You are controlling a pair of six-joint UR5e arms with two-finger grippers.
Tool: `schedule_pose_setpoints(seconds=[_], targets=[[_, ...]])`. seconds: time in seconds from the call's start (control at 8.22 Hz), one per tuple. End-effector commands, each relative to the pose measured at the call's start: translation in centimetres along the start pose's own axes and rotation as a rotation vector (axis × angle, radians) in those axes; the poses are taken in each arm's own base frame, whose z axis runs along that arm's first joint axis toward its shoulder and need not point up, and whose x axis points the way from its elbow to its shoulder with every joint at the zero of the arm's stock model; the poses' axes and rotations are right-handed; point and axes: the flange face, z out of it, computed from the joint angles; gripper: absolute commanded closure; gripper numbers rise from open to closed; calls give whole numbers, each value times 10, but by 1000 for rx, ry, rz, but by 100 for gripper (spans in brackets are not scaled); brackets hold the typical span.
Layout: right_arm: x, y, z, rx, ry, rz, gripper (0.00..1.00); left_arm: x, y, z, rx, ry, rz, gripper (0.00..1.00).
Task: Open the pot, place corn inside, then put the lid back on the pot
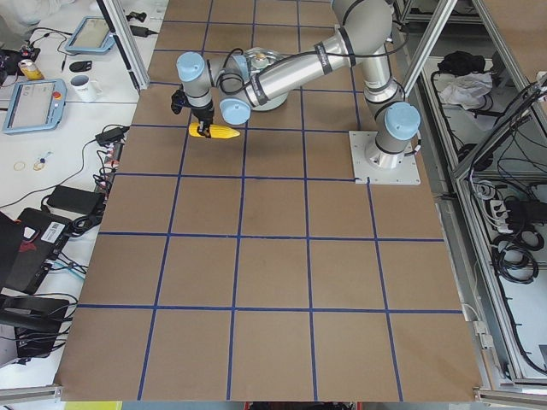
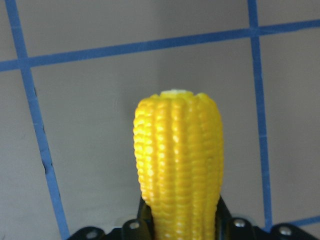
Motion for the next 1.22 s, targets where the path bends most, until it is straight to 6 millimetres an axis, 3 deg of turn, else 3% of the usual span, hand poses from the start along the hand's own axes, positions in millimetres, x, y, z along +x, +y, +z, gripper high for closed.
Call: schedule_pose_setpoints(seconds=[0.0,0.24,0.49,1.09], targets=[[-1,10,9,-87,17,-28,0,23,51,-94,-46,-6,-59,100],[-15,11,17,-120,8,-56,0,38,90,-152,-48,-46,-101,100],[-17,0,35,-141,9,-67,0,46,109,-183,-21,-96,-102,100],[-7,0,36,-156,82,-186,0,54,114,-188,-11,-100,-138,100]])
